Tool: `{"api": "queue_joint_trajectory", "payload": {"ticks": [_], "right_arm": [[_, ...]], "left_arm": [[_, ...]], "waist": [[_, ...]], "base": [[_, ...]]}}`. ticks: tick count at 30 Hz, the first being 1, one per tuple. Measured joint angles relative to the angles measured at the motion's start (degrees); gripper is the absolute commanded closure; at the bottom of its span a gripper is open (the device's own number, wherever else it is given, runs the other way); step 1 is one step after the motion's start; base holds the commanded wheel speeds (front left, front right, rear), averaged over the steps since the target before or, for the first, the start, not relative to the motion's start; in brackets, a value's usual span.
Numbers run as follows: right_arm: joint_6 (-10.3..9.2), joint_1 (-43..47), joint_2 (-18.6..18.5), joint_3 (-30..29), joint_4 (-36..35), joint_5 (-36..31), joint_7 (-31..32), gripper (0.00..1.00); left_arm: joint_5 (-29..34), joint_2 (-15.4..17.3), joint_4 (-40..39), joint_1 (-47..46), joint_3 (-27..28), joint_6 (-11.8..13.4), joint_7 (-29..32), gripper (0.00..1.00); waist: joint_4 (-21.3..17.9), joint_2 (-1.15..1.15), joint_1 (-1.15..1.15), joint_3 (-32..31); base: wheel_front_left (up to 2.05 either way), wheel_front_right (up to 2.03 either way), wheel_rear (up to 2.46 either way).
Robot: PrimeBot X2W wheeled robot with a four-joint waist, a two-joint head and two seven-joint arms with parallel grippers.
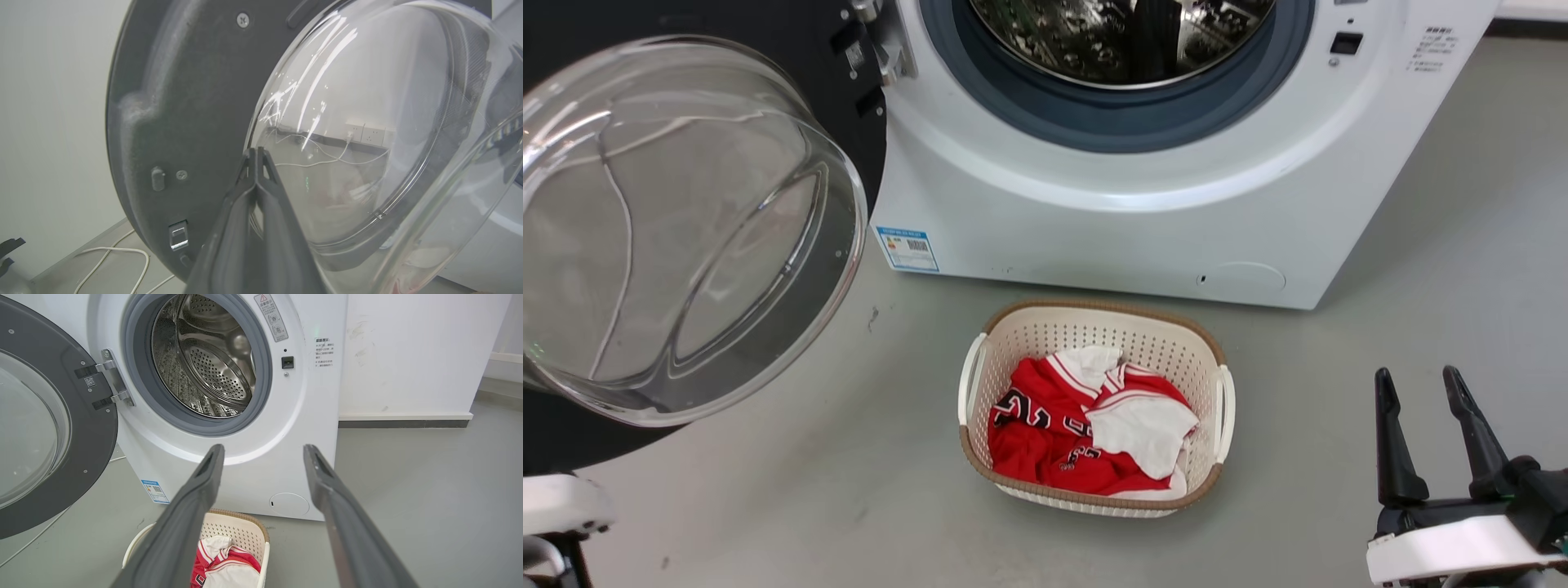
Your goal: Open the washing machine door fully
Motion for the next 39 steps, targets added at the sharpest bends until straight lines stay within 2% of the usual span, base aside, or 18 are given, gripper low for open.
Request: {"api": "queue_joint_trajectory", "payload": {"ticks": [9, 18, 28, 33, 34, 35, 36, 37, 39], "right_arm": [[-0.01, 2.06, 0.0, -0.69, -0.33, -0.31, 0.0, 0.0], [-0.01, 3.41, -0.01, -0.96, -1.85, -0.43, 0.0, 0.0], [0.0, 5.64, 0.0, -0.71, -3.32, 0.18, 0.0, 0.0], [0.0, 6.14, -0.01, -0.3, -3.64, 0.33, 0.0, 0.0], [-0.01, 6.31, 0.0, -0.23, -3.65, 0.38, 0.0, 0.0], [0.0, 6.32, 0.0, -0.15, -3.66, 0.45, 0.0, 0.0], [0.0, 6.32, -0.01, -0.12, -3.72, 0.44, 0.0, 0.0], [0.0, 6.32, -0.01, -0.13, -3.75, 0.44, 0.0, 0.0], [0.0, 6.33, 0.0, -0.14, -3.77, 0.44, 0.0, 0.0]], "left_arm": [[3.11, -5.3, -11.18, 7.1, -8.99, -0.85, 0.0, 1.0], [3.23, -6.73, -16.88, 10.75, -17.15, -0.46, 0.0, 1.0], [2.8, -7.16, -16.46, 13.57, -28.14, 0.55, 0.0, 1.0], [1.32, -7.22, -14.82, 14.4, -30.78, 1.05, 0.0, 1.0], [0.97, -7.22, -14.44, 14.41, -31.21, 1.05, 0.0, 0.96], [0.63, -7.23, -14.08, 14.47, -31.62, 1.04, 0.0, 0.62], [0.29, -7.27, -13.9, 14.52, -31.83, 1.08, 0.0, 0.03], [0.0, -7.26, -13.79, 14.52, -31.89, 1.12, 0.0, 0.0], [-0.12, -7.25, -13.38, 14.52, -32.07, 1.32, 0.0, 0.0]], "waist": [[-0.28, 0.0, -0.01, -4.59], [-2.5, 0.0, -0.01, -7.6], [-5.54, 0.0, -0.01, -9.08], [-6.83, 0.0, -0.01, -9.25], [-7.01, 0.0, 0.0, -9.27], [-7.17, 0.0, -0.01, -9.3], [-7.3, 0.0, -0.01, -9.32], [-7.4, 0.0, -0.01, -9.33], [-7.58, 0.0, -0.01, -9.28]], "base": [[0.0, 0.0, 0.0], [0.0, 0.0, 0.0], [0.0, 0.0, 0.0], [0.0, 0.0, 0.0], [0.0, 0.0, 0.0], [0.0, 0.0, 0.0], [0.0, 0.0, 0.0], [0.0, 0.0, 0.0], [0.0, 0.0, 0.0]]}}
